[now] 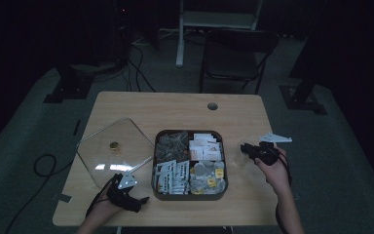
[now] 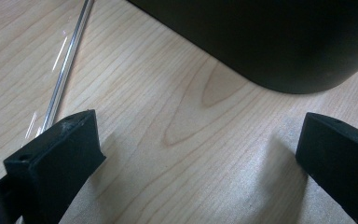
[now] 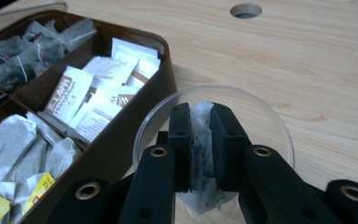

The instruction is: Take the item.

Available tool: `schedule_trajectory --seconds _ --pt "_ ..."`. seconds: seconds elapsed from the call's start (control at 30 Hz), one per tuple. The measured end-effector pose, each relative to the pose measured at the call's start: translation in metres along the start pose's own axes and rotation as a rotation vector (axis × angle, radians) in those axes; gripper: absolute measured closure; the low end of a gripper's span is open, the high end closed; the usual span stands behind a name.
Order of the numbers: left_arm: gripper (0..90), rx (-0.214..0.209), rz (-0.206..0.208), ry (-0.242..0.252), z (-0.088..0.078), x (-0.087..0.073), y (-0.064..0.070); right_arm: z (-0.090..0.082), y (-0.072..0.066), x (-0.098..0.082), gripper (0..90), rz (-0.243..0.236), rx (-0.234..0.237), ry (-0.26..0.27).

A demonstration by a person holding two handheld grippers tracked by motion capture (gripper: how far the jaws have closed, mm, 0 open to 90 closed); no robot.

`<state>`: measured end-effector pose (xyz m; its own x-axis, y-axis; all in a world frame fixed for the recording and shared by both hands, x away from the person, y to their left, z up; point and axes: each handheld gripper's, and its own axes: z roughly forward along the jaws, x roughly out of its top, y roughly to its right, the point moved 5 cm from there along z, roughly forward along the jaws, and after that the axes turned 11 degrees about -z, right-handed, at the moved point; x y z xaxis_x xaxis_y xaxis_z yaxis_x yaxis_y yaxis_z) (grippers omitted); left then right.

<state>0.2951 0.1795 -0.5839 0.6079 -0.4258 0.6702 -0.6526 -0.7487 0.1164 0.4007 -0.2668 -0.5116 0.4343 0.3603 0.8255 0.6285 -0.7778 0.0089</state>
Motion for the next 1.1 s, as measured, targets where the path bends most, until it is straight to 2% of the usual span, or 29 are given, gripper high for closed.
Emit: schedule_trajectory --seconds 0.17,0.3,0.43,0.7,0.93,1.1 --pt "0.5 0.000 0.000 0.000 0.000 0.000 0.000 0.003 -0.001 0.000 77.9 0.004 0.007 -0.018" --pt "0.5 0.000 0.000 0.000 0.000 0.000 0.000 0.004 0.000 0.002 75.4 0.005 0.007 -0.010" --pt "0.5 0.000 0.000 0.000 0.000 0.000 0.000 0.004 0.000 0.002 71.7 0.025 0.028 -0.017" --pt "0.5 0.000 0.000 0.000 0.000 0.000 0.000 0.000 0.000 0.004 66.9 0.042 0.041 0.006" --pt "0.5 0.000 0.000 0.000 0.000 0.000 0.000 -0.007 -0.001 0.008 57.8 0.013 0.028 0.031" --pt "0.5 0.000 0.000 0.000 0.000 0.000 0.000 -0.011 0.000 0.009 51.2 -0.030 0.001 0.050"
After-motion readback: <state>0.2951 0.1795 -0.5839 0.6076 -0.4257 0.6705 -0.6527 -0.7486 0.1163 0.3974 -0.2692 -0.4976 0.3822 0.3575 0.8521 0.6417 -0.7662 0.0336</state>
